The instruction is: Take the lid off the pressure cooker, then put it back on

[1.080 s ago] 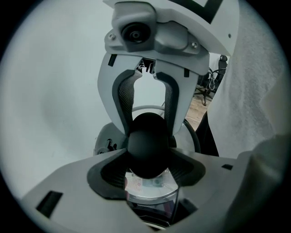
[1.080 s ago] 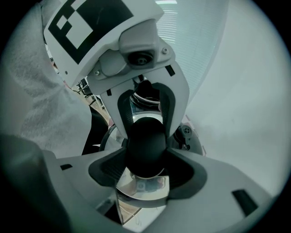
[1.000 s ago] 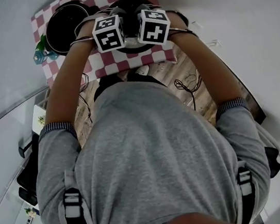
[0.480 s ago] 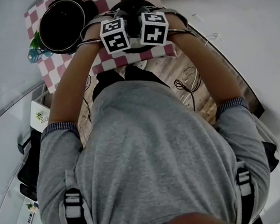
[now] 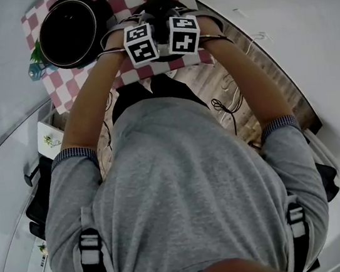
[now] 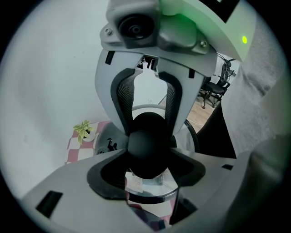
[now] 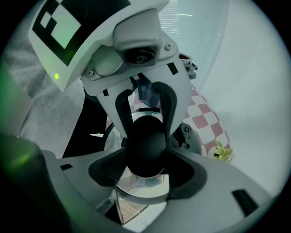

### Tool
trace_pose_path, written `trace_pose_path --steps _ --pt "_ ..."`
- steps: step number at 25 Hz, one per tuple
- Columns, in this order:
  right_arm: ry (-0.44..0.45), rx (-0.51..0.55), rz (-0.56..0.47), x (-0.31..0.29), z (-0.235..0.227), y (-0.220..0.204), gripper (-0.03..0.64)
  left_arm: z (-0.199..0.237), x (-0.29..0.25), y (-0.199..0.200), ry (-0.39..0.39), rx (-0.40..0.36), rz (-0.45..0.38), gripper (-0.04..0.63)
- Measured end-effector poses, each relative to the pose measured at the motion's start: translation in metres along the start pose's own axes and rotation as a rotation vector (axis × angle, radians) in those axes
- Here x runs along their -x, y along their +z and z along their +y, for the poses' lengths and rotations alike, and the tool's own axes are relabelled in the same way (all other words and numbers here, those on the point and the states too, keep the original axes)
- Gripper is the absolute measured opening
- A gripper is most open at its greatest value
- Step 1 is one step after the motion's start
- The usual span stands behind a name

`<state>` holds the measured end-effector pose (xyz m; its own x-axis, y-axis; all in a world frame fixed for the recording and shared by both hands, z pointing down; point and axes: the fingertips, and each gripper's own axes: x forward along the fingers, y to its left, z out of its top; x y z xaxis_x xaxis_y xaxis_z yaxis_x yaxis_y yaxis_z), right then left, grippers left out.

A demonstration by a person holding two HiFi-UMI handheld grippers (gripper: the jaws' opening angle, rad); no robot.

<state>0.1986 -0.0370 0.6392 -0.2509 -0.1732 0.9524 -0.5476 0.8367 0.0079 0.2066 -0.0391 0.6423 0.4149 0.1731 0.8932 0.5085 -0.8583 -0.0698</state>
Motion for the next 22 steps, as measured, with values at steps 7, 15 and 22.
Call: trace_pose_path --steps 7,15,22 --pt "0.012 -0.005 0.019 -0.027 0.001 -0.011 0.279 -0.003 -0.026 -0.011 -0.015 0.01 0.002 0.301" --pt "0.012 -0.029 0.027 -0.048 0.004 -0.017 0.278 -0.007 -0.046 -0.023 -0.035 -0.004 0.023 0.301" --pt "0.006 -0.033 0.036 -0.063 0.007 -0.018 0.278 -0.011 -0.056 -0.031 -0.042 -0.021 0.043 0.301"
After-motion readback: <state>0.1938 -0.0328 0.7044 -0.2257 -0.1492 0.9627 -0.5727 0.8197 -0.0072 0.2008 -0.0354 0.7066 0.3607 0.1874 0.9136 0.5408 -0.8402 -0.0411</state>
